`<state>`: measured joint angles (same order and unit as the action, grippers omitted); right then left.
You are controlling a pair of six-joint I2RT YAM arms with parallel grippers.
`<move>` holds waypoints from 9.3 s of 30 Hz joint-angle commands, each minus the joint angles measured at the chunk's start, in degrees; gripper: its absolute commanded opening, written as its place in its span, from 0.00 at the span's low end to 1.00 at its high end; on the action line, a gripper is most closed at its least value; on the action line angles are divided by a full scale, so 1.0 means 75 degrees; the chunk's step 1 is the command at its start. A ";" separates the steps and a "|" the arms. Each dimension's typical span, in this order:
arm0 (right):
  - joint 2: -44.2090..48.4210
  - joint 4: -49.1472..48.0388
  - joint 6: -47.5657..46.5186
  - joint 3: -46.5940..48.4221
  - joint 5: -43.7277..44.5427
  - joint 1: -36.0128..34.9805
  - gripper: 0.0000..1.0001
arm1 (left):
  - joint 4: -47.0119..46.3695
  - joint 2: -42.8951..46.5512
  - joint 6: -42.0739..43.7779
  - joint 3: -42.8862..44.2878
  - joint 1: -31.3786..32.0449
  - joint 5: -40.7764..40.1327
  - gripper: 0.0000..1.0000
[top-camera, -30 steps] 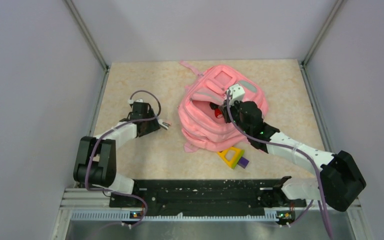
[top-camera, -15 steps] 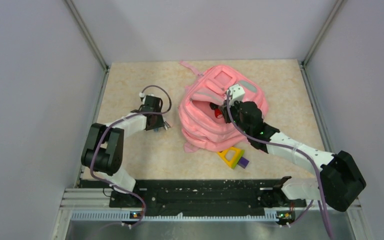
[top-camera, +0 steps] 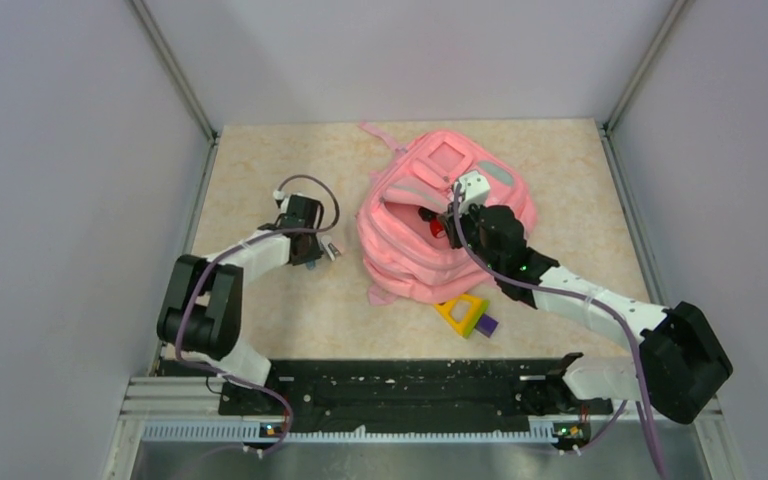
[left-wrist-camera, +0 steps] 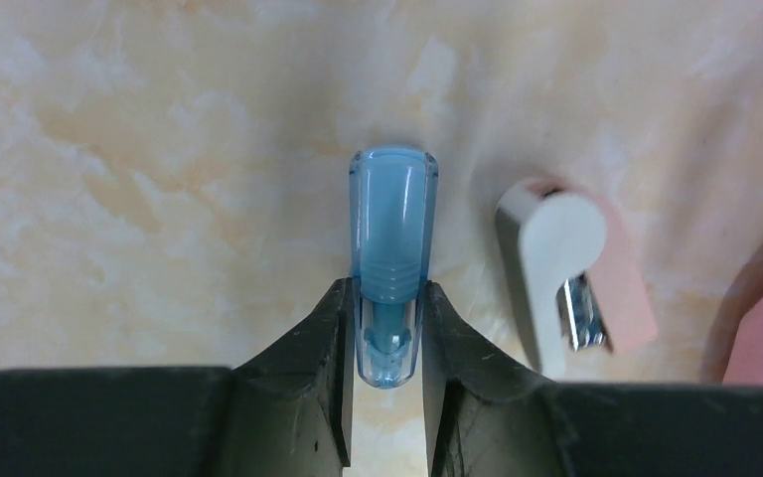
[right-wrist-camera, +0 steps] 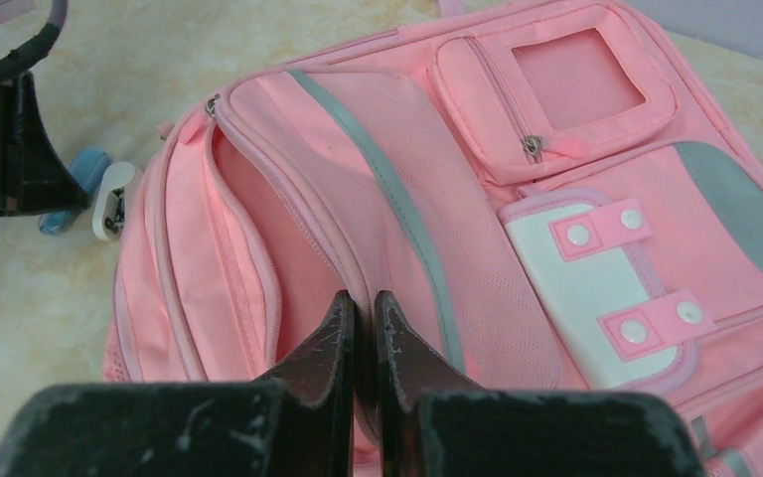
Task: Pack the student bag
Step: Pick up the stationery from the center of the board, then place the stationery in the student bag, then pick up the stationery from the center of the board, then place the stationery in the student bag, then zip the student bag at the center of the board.
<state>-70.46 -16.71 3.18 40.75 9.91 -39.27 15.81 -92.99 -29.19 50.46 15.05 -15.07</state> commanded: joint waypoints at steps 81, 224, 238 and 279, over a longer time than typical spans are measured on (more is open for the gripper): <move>0.0704 -0.0600 0.0405 -0.0458 0.0030 0.0033 0.00 | -0.4713 0.3517 -0.0401 -0.2414 0.3024 -0.1660 0.76; -0.0383 -0.0491 0.3252 -0.1445 -0.0896 0.2819 0.49 | -0.4963 0.0917 0.2262 0.0244 0.1320 0.4941 0.82; -0.0514 -0.0461 0.2847 -0.1323 -0.1281 0.2828 0.35 | -0.4324 -0.0281 0.3196 0.1317 0.1308 0.4500 0.54; -0.0556 -0.1277 0.3454 -0.1883 -0.0575 0.2555 0.01 | -0.0968 0.0318 0.2843 0.1472 0.2878 0.2145 0.00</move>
<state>-74.65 -21.65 28.03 26.98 3.73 -18.39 -2.35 -93.60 -6.24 61.21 32.62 8.58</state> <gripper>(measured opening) 0.179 0.043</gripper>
